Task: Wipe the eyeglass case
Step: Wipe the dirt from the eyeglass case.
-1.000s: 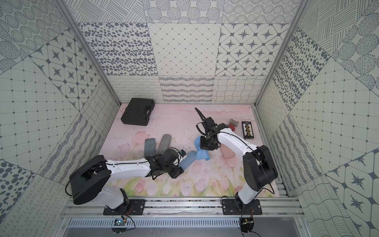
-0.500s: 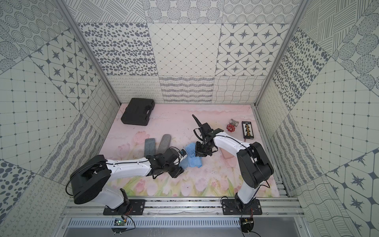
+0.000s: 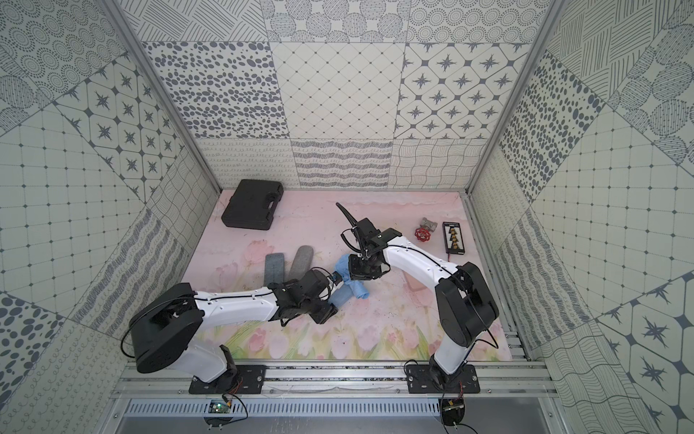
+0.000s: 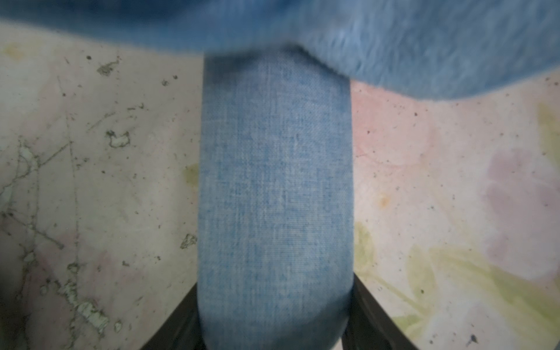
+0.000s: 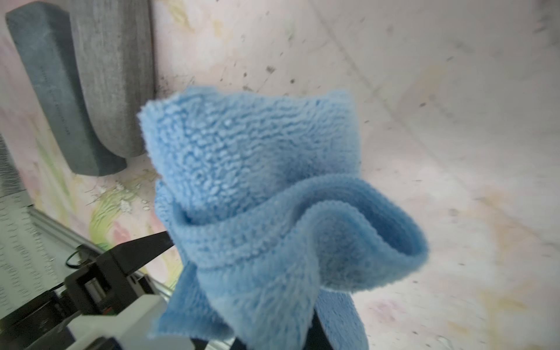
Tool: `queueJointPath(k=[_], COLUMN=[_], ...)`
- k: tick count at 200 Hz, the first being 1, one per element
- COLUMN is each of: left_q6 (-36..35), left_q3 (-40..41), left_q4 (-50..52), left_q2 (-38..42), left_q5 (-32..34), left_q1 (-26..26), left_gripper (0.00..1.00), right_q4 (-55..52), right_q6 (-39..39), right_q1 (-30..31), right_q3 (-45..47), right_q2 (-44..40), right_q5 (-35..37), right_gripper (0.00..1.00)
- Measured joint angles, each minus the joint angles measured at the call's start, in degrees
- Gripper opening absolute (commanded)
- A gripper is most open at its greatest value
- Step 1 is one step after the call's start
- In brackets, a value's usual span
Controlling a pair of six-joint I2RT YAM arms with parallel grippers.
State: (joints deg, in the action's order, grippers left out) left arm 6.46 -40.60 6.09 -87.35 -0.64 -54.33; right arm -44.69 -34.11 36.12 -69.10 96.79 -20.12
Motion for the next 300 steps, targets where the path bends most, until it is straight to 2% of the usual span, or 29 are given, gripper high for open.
queueJointPath(k=[22, 43, 71, 89, 115, 136, 158, 177, 197, 211, 241, 275, 300], left_q6=[-0.15, -0.20, -0.15, -0.15, -0.15, -0.15, -0.13, -0.13, -0.13, -0.11, 0.04, 0.50, 0.92], left_q3=[0.00, 0.00, 0.00, 0.02, 0.00, 0.00, 0.00, 0.00, 0.02, 0.07, 0.33, 0.48, 0.94], left_q4=[0.55, 0.61, 0.59, 0.57, 0.57, 0.55, 0.55, 0.55, 0.52, 0.50, 0.48, 0.35, -0.07], left_q2=[0.00, 0.00, 0.00, 0.00, -0.22, -0.52, -0.52, -0.52, -0.50, -0.46, -0.44, -0.44, -0.35], left_q5=[-0.02, 0.00, 0.07, 0.07, 0.07, 0.07, 0.07, 0.07, 0.07, 0.11, 0.17, 0.11, -0.04], left_q1=[0.00, 0.00, 0.00, 0.00, 0.00, 0.00, 0.00, 0.00, 0.00, 0.00, 0.00, 0.00, 0.00], left_gripper=[0.21, 0.21, 0.20, 0.20, 0.20, 0.20, 0.20, 0.20, 0.20, 0.20, 0.20, 0.20, 0.19], right_q4=[2.91, 2.95, -3.15, -6.05, -6.82, -5.97, -0.42, 3.21, 4.57, 3.98, -1.70, -5.70, -5.18], right_q6=[-1.25, -0.22, 4.57, 6.93, 7.34, 4.90, 0.94, -1.25, -1.27, -0.11, 4.31, 6.49, 4.22], right_q1=[-1.77, -7.78, -13.55, -12.35, -7.80, -2.84, 0.24, -1.18, -6.16, -10.12, -14.23, -9.55, -4.09], right_q3=[4.39, 6.67, 3.45, -0.22, -2.60, -2.67, -0.02, 3.56, 5.95, 6.25, 3.10, -2.27, -2.93], right_q2=[0.00, 0.00, 0.00, -0.24, -1.55, -1.73, -1.66, -1.01, 0.44, 0.90, 0.92, -0.20, -1.64], right_q5=[-3.54, -3.45, 8.76, 14.51, 14.78, 10.86, 3.23, -1.14, -3.43, -2.71, 6.34, 11.28, 8.72], right_gripper=[0.00, 0.00, 0.00, 0.00, 0.00, 0.00, 0.00, 0.00, 0.00, 0.00, 0.00, 0.00, 0.00])
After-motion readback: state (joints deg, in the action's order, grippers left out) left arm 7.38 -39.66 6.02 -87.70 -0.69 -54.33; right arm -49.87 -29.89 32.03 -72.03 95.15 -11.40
